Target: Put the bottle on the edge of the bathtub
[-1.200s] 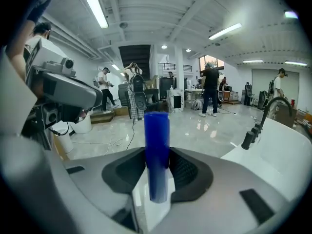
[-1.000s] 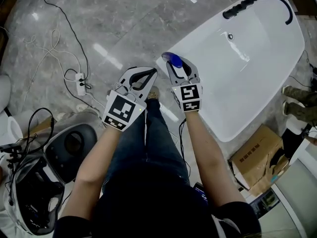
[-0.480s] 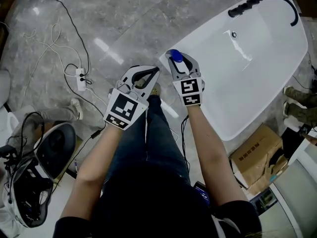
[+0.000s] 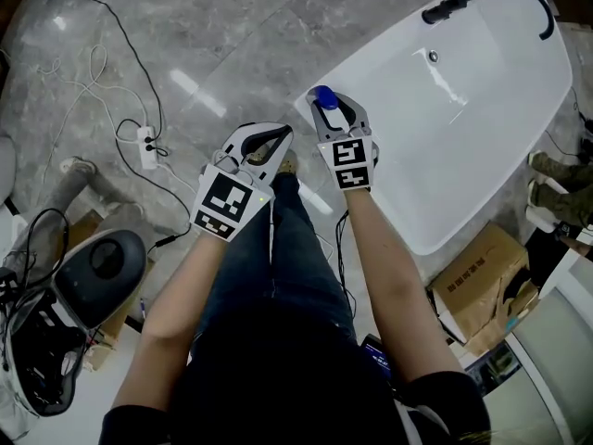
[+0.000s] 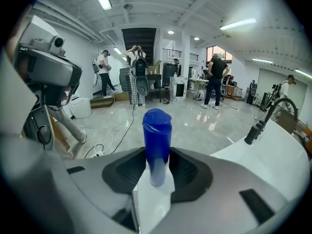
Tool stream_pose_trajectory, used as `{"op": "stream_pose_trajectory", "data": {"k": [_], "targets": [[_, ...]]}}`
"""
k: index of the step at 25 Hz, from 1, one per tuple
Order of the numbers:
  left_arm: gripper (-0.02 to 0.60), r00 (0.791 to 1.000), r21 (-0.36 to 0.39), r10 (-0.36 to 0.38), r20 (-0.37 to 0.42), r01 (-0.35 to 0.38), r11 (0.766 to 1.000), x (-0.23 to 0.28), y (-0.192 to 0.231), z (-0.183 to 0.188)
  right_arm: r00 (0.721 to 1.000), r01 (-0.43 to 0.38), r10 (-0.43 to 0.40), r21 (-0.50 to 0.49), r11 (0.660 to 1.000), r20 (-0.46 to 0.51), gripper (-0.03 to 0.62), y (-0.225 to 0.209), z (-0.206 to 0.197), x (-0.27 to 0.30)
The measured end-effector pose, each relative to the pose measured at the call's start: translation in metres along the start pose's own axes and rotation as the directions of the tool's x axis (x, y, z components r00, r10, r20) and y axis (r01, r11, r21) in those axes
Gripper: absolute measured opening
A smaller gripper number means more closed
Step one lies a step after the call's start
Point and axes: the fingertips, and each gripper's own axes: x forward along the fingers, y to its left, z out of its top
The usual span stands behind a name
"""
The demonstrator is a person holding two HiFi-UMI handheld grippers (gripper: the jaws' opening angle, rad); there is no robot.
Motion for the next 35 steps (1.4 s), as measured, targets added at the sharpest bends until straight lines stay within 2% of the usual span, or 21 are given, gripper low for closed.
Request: {"op": "stream_pose_trajectory", "data": {"k": [7,12,14,18,21,24,26,27,32,35], "targets": [[0.023,1.000,0.000,-0.016,0.001,0.016,1.000,-0.004,-0.006,0.001,1.000,0.018,-0.018,0.007,1.000,-0.012,0.160,-0.003,-0.003,-0.004],[0.023,1.000,0.006,-0.022,-0.014,0.022,1.000,-0.006,-0.011,-0.001,1.000,-0.018,0.020,0.061,0.998,-0.024,0.160,-0.004,-0.006,-0.003],[0.023,1.000,0.006,-0.023,-0.018,0.023,1.000,-0.009,-0.012,-0.002,0.999,-0.028,0.030,0.084,0.996,-0.028,0.178,-0.002,-0.007,-0.004],[0.023,1.000,0.005,-0.021,-0.015,0.021,1.000,-0.016,-0.016,0.001,0.999,0.003,0.002,0.121,0.993,-0.041,0.214,-0.004,-0.009,-0.021],[0.023,1.000,0.004,-0.009,-0.008,0.009,1.000,-0.023,-0.020,0.009,0.998,0.036,-0.026,0.189,0.981,-0.059,0.216,0.000,-0.014,-0.049],[0.023,1.000,0.007,0.016,0.002,-0.016,1.000,-0.034,-0.022,0.018,0.997,0.075,-0.070,0.267,0.961,-0.027,0.199,0.011,-0.009,-0.088],[0.023,0.999,0.024,0.049,0.015,-0.049,0.999,-0.043,-0.022,0.029,0.995,0.084,-0.096,0.305,0.949,0.023,0.079,0.017,0.006,-0.114],[0.023,0.997,0.037,0.068,0.026,-0.069,0.997,-0.047,-0.022,0.037,0.993,0.084,-0.106,0.312,0.946,0.051,0.059,0.018,0.018,-0.127],[0.023,0.986,0.067,0.108,0.126,-0.117,0.991,-0.072,-0.021,0.089,0.970,0.085,-0.147,0.294,0.952,0.196,0.026,0.012,0.092,-0.178],[0.023,0.968,0.087,0.156,0.198,-0.176,0.981,-0.094,-0.018,0.127,0.931,0.109,-0.198,0.286,0.952,0.306,0.026,0.000,0.145,-0.212]]}}
